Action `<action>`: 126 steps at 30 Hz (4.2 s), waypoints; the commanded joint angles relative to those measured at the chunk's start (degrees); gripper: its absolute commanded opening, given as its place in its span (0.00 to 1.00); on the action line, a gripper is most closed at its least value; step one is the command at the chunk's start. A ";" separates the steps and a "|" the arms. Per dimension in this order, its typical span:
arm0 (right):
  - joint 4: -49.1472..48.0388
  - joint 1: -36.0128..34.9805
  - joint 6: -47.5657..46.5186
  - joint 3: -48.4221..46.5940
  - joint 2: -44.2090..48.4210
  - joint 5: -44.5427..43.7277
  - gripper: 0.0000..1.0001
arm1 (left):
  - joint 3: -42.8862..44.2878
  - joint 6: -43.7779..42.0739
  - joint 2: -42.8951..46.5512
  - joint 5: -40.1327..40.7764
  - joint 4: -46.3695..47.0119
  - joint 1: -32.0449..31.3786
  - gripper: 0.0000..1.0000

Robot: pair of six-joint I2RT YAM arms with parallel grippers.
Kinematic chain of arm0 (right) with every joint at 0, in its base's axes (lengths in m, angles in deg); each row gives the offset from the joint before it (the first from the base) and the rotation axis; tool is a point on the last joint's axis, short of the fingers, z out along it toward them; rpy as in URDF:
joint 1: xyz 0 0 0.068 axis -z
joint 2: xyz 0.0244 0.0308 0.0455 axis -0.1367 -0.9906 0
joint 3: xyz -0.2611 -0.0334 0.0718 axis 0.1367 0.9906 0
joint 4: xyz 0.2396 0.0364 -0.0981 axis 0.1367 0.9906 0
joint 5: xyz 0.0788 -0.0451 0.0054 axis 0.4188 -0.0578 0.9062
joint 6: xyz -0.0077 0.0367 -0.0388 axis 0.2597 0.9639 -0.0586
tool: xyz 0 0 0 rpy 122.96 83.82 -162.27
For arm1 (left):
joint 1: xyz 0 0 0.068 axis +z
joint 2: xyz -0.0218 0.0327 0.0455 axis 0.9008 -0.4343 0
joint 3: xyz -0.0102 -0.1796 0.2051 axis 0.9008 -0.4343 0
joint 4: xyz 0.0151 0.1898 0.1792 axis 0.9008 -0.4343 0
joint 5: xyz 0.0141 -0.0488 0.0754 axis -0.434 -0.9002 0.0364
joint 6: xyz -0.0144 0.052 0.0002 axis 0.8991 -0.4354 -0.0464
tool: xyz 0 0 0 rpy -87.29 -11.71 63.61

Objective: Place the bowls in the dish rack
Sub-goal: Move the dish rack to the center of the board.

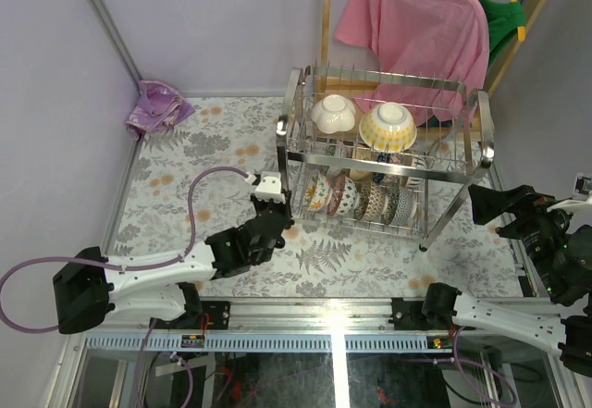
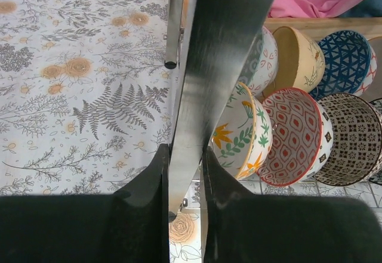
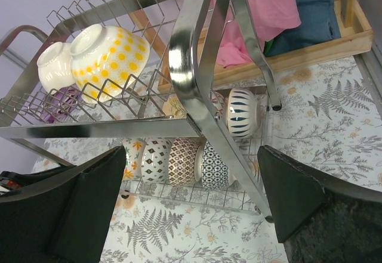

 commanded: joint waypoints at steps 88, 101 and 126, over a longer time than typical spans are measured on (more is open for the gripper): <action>-30.99 25.37 -7.19 30.61 -21.15 25.51 0.33 | -5.47 53.01 26.86 18.10 -55.38 -2.74 0.10; -35.88 36.80 -12.19 30.48 -24.05 37.10 0.35 | -4.23 44.89 24.30 18.92 -49.06 -2.74 0.28; -15.56 36.81 0.42 30.45 -3.40 30.53 0.93 | -1.62 32.26 30.07 9.40 -47.04 2.95 1.00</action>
